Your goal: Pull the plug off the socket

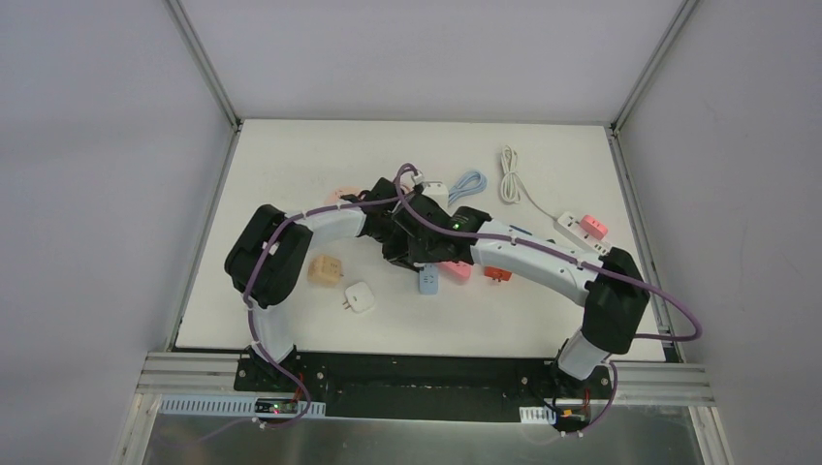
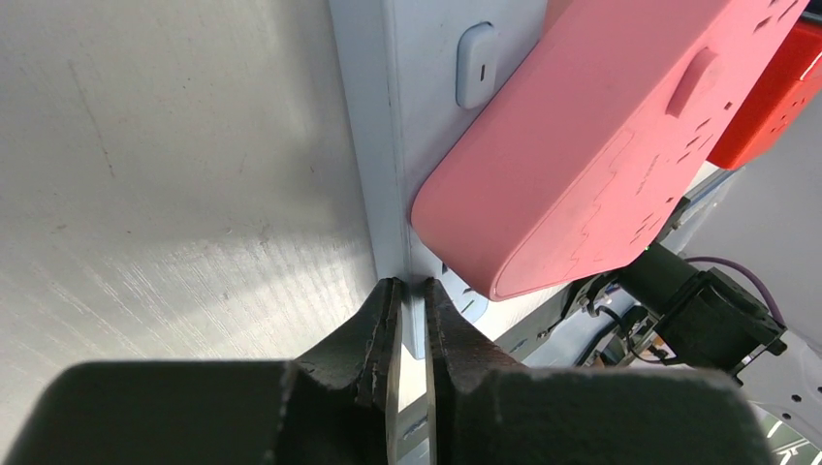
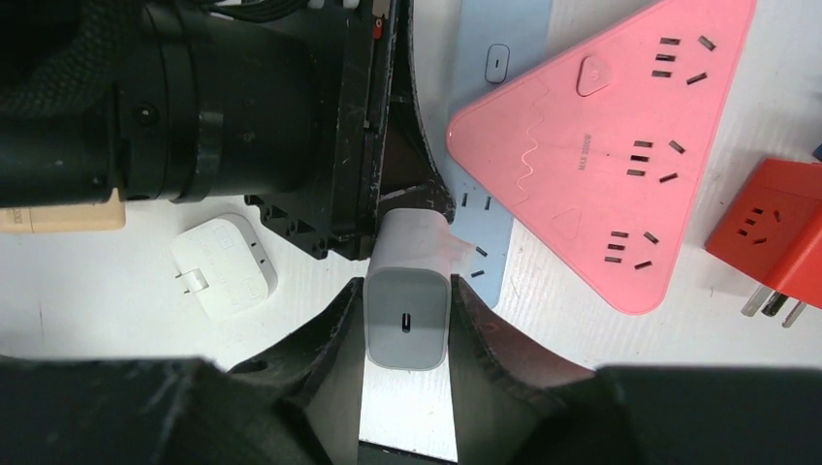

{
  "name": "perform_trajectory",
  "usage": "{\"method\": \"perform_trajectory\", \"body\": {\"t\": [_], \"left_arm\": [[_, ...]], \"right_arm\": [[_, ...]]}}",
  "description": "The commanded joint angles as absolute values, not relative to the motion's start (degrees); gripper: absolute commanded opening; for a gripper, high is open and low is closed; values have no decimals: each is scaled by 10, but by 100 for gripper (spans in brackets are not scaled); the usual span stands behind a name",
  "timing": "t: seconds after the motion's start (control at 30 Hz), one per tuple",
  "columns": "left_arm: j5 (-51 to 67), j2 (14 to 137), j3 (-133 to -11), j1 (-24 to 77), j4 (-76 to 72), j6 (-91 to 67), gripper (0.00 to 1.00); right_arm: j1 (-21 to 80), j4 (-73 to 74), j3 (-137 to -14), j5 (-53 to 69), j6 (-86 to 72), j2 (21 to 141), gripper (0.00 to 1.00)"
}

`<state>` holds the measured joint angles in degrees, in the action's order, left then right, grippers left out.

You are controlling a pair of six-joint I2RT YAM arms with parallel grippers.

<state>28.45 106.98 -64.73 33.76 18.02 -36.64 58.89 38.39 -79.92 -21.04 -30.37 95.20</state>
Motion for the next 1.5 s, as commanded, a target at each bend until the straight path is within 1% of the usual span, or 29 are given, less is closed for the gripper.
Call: {"method": "perform_trajectory", "body": {"t": [0.0,0.17,0.33,0.47,0.53,0.67,0.7,0.77,0.8,0.83,0.87,0.97,1.17,1.33,1.47], "left_arm": [[197,1119,-631,344,272,-328,1],[199,1125,-641,344,275,-329,1],[198,1128,-645,344,278,-329,2],[196,1129,-645,344,280,-329,2],[194,1130,-646,343,283,-329,2],[188,1129,-647,342,288,-328,2],[189,1130,-647,342,289,-328,2],[188,1131,-649,341,291,-327,2],[188,1131,-649,341,293,-327,2],[188,1131,-649,341,294,-326,2],[187,1132,-649,340,295,-326,2],[187,1132,-651,340,300,-324,2],[184,1128,-651,338,303,-322,2],[181,1126,-648,338,303,-321,2],[179,1122,-644,338,301,-322,2]], "right_arm": [[592,332,-777,-167,-287,894,0],[570,284,-708,-64,-260,850,0],[545,277,-636,20,-255,815,0],[526,279,-571,31,-268,789,1],[513,305,-546,8,-303,783,2],[490,309,-481,17,-356,763,2],[488,301,-467,24,-362,753,3],[483,293,-450,25,-374,732,13],[480,293,-445,24,-377,726,22],[477,296,-442,19,-380,722,34],[473,305,-443,7,-387,719,43],[458,350,-458,-53,-411,715,63],[453,383,-508,-116,-411,692,79],[437,337,-526,-125,-414,668,90],[403,281,-519,-104,-440,670,91]]}}
